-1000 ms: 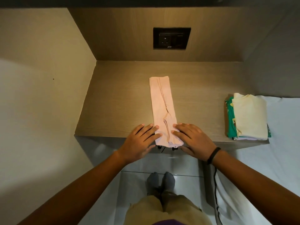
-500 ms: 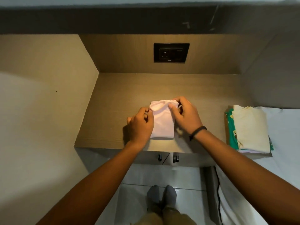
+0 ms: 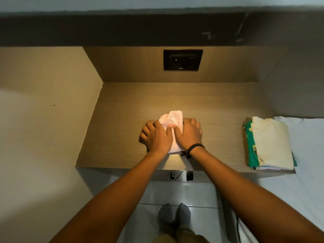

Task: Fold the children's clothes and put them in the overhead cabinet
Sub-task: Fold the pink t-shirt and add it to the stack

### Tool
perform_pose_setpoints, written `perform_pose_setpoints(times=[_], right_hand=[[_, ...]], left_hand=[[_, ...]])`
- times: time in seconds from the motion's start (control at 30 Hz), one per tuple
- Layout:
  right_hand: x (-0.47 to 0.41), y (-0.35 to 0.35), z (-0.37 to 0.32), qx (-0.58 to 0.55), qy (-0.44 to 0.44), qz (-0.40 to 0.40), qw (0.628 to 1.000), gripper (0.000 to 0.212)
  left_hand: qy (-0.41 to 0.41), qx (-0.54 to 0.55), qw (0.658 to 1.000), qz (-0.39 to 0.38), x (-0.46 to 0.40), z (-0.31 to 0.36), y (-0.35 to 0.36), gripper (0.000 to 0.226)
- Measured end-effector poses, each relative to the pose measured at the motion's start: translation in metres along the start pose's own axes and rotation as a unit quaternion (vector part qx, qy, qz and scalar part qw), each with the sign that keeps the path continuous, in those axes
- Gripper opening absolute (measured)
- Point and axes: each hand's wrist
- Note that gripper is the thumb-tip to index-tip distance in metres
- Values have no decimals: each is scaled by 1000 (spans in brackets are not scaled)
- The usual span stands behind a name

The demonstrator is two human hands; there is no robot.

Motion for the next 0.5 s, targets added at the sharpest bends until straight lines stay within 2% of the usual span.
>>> perform_pose_setpoints(times=[0.07, 0.13, 0.23, 0.37, 0.5], right_hand=[[8, 1, -5, -77, 34, 11, 996, 36], [16, -4, -3, -200, 46, 24, 978, 27], [35, -21, 13, -333, 79, 66, 937, 17], [55, -54, 64, -351, 118, 160, 915, 18], [69, -97, 140, -259, 172, 216, 926, 29]], left_hand=[[-19, 37, 999, -7, 4, 7, 1, 45], [-14, 116, 993, -14, 10, 11, 3, 36], [-1, 322, 946, -40, 29, 29, 8, 29], [24, 406, 910, -74, 69, 83, 24, 26], [79, 442, 884, -130, 104, 151, 65, 26]])
Point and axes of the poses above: each hand's wrist, its own x-axis away from the middle knuckle, its own y-axis out of the palm, z = x × y, and after that the axes turned 13 degrees about x, right-handed
